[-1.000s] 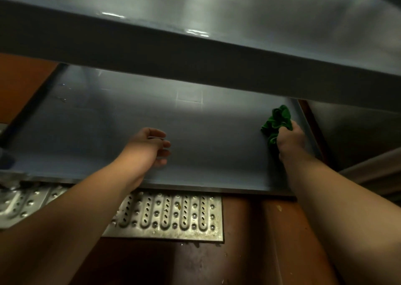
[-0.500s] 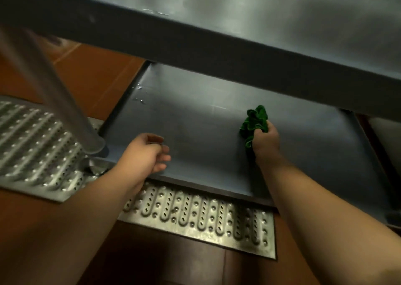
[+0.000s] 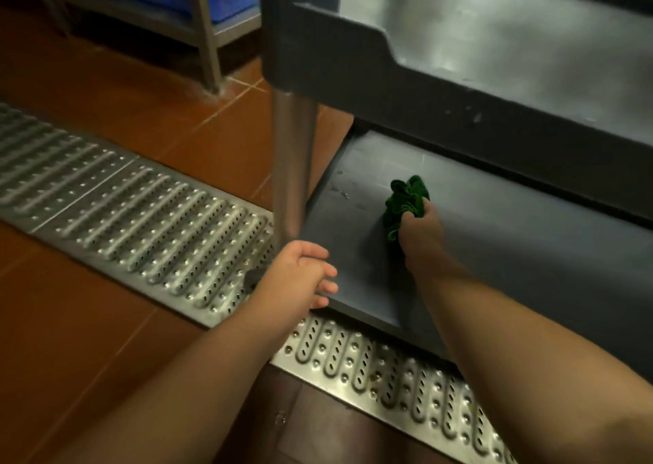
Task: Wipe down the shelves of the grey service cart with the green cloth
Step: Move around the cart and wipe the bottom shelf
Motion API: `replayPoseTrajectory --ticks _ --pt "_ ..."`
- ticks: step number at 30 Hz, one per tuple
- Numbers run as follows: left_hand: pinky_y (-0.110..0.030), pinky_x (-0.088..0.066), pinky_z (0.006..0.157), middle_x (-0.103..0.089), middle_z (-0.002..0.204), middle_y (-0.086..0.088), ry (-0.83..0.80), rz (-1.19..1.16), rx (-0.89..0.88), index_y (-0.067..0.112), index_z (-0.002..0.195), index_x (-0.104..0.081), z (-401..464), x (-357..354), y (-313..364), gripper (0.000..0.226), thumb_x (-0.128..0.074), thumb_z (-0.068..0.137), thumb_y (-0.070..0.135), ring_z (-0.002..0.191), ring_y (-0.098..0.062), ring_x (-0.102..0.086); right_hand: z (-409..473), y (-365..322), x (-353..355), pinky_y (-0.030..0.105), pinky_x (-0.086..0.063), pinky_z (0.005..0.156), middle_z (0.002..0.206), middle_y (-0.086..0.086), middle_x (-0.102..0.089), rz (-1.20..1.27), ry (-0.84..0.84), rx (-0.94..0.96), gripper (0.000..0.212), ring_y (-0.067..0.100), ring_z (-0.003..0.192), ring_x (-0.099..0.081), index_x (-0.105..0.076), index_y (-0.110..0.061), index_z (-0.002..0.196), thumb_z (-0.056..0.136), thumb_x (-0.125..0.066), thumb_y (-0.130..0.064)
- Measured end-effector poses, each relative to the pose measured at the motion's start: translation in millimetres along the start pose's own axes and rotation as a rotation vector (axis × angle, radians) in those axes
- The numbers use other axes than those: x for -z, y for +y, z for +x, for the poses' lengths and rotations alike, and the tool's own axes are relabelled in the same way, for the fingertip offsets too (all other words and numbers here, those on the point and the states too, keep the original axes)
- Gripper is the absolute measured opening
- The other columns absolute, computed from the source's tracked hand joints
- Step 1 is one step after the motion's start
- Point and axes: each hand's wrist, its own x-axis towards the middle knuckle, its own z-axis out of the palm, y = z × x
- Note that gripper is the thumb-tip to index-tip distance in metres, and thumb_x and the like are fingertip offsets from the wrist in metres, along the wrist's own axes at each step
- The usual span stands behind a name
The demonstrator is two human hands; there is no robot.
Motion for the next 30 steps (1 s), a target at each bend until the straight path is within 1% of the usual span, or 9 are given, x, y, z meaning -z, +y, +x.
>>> replayPoseTrajectory --ticks 4,7,12,14,17,20,22,26,30 --pt "-0.028 -0.048 0.059 -0.062 0.089 -0.008 -0.023 -0.009 -0.021 0.006 0.108 -0.055 -7 23 -1 0.024 -0.044 0.089 -0.005 0.065 -0.016 -0.060 -9 -20 -40 0.046 -0.055 0.091 0.111 0.010 -0.066 0.000 -0.073 0.043 0.056 0.030 0.098 -0.064 -0.053 -0.025 0.138 0.083 -0.049 -0.017" --pt "-0.028 -0.048 0.057 -0.062 0.087 -0.009 0.005 -0.023 -0.002 0.004 0.109 -0.055 -7 37 -3 0.025 -0.043 0.089 -0.007 0.064 -0.016 -0.060 -14 -37 -66 0.037 -0.052 0.085 0.108 0.010 -0.063 0.007 -0.138 0.070 0.048 0.026 0.093 -0.062 -0.054 -0.019 0.138 0.091 -0.049 -0.009" --pt "-0.030 -0.047 0.058 -0.062 0.085 -0.009 0.058 -0.014 0.013 0.005 0.103 -0.055 -8 49 -5 0.024 -0.042 0.089 -0.008 0.065 -0.019 -0.060 -20 -57 -92 0.044 -0.057 0.087 0.100 0.009 -0.066 -0.047 -0.294 0.099 0.045 0.028 0.093 -0.066 -0.059 -0.017 0.131 0.089 -0.050 -0.004" --pt "-0.030 -0.047 0.057 -0.062 0.084 -0.009 0.058 -0.006 0.014 0.004 0.105 -0.055 -10 46 -7 0.024 -0.042 0.088 -0.008 0.065 -0.018 -0.060 -24 -57 -90 0.042 -0.057 0.085 0.096 0.008 -0.066 -0.081 -0.305 0.114 0.044 0.027 0.089 -0.066 -0.061 -0.015 0.127 0.087 -0.050 -0.002" --pt "-0.029 -0.049 0.059 -0.063 0.086 -0.008 0.043 0.023 0.021 0.006 0.105 -0.056 -12 34 -11 0.026 -0.042 0.088 -0.006 0.066 -0.016 -0.061 -32 -44 -74 0.045 -0.059 0.083 0.101 0.011 -0.071 -0.106 -0.368 0.141 0.046 0.029 0.088 -0.069 -0.064 -0.015 0.125 0.083 -0.051 -0.002" --pt "-0.030 -0.049 0.060 -0.063 0.088 -0.009 0.031 0.033 0.032 0.008 0.103 -0.056 -15 12 -15 0.026 -0.042 0.087 -0.006 0.068 -0.017 -0.061 -41 -25 -42 0.037 -0.058 0.076 0.099 0.008 -0.074 -0.109 -0.500 0.198 0.046 0.026 0.085 -0.071 -0.067 -0.020 0.120 0.082 -0.052 0.002" --pt "-0.030 -0.049 0.059 -0.062 0.086 -0.008 0.024 0.042 0.034 0.007 0.105 -0.055 -19 -9 -16 0.026 -0.041 0.087 -0.007 0.067 -0.017 -0.061 -46 -12 -17 0.033 -0.057 0.076 0.101 0.003 -0.074 -0.149 -0.553 0.239 0.049 0.021 0.087 -0.071 -0.066 -0.023 0.124 0.084 -0.052 0.002" --pt "-0.026 -0.046 0.052 -0.061 0.085 -0.009 0.012 0.037 0.032 0.006 0.108 -0.054 -24 -55 -10 0.027 -0.041 0.088 -0.008 0.061 -0.016 -0.058 -38 18 38 0.033 -0.052 0.086 0.104 0.002 -0.071 -0.206 -0.396 0.235 0.051 0.021 0.096 -0.067 -0.066 -0.021 0.123 0.080 -0.049 0.001" --pt "-0.025 -0.044 0.051 -0.061 0.083 -0.008 -0.013 0.040 0.005 0.006 0.110 -0.055 -30 -103 -11 0.027 -0.040 0.091 -0.006 0.060 -0.015 -0.057 -26 47 125 0.027 -0.042 0.079 0.099 0.003 -0.067 -0.254 -0.187 0.198 0.049 0.023 0.094 -0.063 -0.065 -0.017 0.121 0.079 -0.049 0.005"
